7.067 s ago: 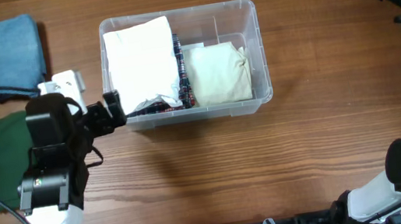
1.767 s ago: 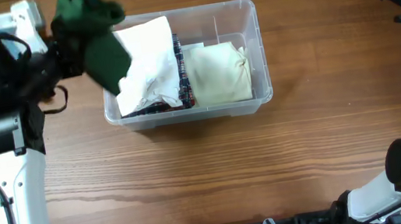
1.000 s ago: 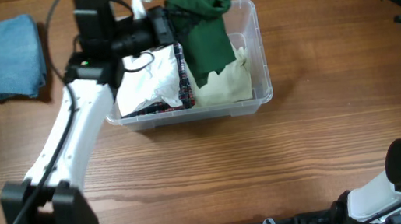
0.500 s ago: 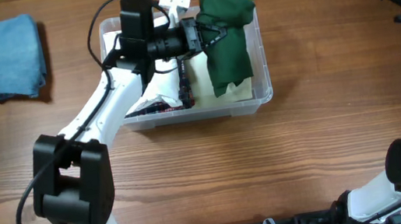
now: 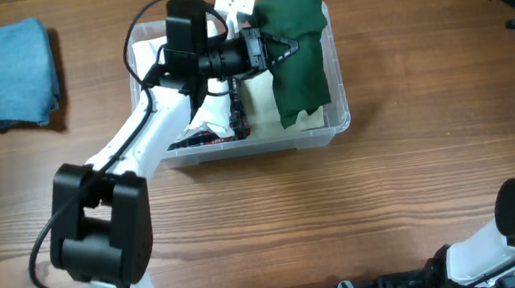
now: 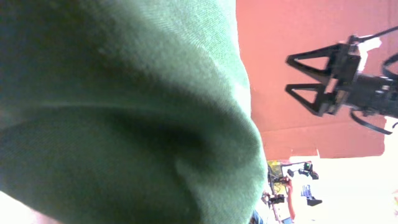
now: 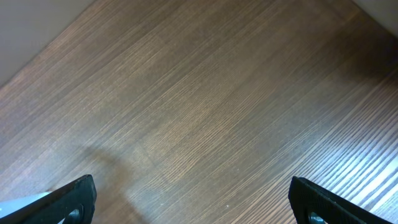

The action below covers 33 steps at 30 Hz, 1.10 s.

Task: Pack container
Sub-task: 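Lower the green cloth into the right half of the box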

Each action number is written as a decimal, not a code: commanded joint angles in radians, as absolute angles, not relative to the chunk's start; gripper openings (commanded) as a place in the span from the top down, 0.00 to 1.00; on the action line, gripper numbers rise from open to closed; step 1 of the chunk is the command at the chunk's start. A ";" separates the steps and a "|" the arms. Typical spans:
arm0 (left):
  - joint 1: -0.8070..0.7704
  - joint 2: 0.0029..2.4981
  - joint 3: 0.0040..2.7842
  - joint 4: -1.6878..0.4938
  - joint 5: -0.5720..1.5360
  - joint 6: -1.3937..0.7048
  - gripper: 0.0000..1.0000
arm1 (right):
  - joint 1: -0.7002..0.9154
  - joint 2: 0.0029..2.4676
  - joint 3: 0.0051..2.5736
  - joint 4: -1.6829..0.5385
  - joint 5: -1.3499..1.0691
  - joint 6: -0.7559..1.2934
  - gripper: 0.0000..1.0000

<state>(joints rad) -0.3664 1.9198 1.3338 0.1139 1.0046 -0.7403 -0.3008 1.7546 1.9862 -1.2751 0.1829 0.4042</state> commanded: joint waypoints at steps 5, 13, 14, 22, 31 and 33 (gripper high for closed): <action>-0.378 1.979 1.354 0.125 1.023 -0.741 0.96 | -0.299 1.766 1.988 -1.272 0.175 0.419 0.00; -0.377 1.996 1.354 0.099 0.956 -0.684 0.96 | -0.299 1.766 1.988 -1.272 0.175 0.420 0.00; -0.377 2.004 1.354 0.090 0.940 -0.684 0.96 | -0.299 1.766 1.988 -1.272 0.175 0.420 0.00; -0.377 2.035 1.354 0.087 0.836 -0.680 0.46 | -0.299 1.766 1.988 -1.272 0.175 0.419 0.00; -0.368 2.034 1.360 0.148 0.871 -0.655 0.46 | -0.299 1.766 1.988 -1.272 0.175 0.420 0.00; -0.364 2.028 1.383 0.149 0.897 -0.655 0.49 | -0.299 1.766 1.988 -1.272 0.175 0.419 0.00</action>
<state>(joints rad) -0.3714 2.0331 1.3361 0.1349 0.8486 -0.6823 -0.3008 1.7546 1.9862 -1.2747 0.1829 0.4042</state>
